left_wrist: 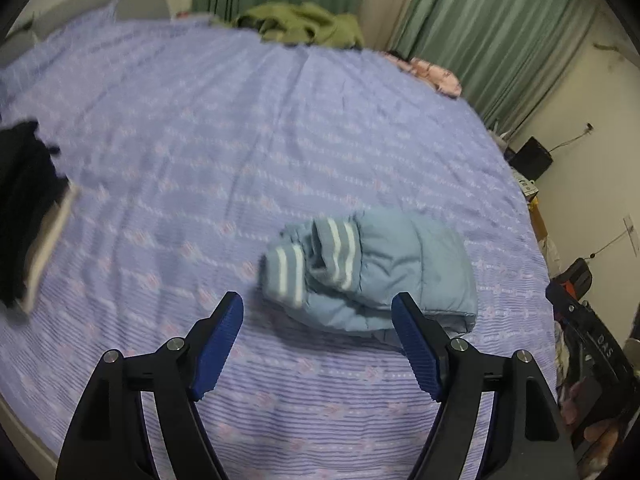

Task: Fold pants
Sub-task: 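Grasp the folded bundle with the left tool and press it flat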

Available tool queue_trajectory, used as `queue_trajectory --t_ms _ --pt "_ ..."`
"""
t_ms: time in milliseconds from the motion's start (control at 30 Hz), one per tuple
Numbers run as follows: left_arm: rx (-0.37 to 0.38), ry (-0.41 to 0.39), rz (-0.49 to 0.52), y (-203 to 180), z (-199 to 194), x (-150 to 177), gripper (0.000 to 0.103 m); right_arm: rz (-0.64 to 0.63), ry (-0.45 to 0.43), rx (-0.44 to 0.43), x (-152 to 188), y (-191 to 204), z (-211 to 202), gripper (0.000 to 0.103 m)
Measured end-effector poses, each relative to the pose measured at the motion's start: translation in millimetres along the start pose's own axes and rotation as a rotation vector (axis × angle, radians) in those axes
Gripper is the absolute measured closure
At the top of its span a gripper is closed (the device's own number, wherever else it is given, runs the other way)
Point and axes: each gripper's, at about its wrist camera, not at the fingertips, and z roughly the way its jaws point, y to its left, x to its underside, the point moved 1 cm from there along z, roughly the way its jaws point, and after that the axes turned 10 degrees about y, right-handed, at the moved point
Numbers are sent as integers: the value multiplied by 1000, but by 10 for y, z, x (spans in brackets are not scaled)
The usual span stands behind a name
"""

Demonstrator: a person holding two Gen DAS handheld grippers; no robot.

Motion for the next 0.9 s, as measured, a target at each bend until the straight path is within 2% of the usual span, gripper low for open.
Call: queue_trajectory --t_ms 67,200,367,600,700,800,900 --pt "2 26 -31 -43 124 -12 27 70 30 -45 -42 -189 246 21" --pt "35 52 -85 -108 346 -63 27 132 66 -100 -35 -353 599 21" --pt "119 57 -174 -113 515 -154 25 163 142 -147 -33 -414 988 21" --pt "113 61 -223 -29 725 -239 25 99 123 -115 191 -391 799 21" --pt "104 93 -231 24 873 -258 25 61 130 -84 367 -342 721 21" --pt "77 129 -229 45 1024 -248 24 33 158 -79 546 -289 755 21" --pt "84 157 -261 115 1130 -235 23 38 214 -96 646 -278 923 21"
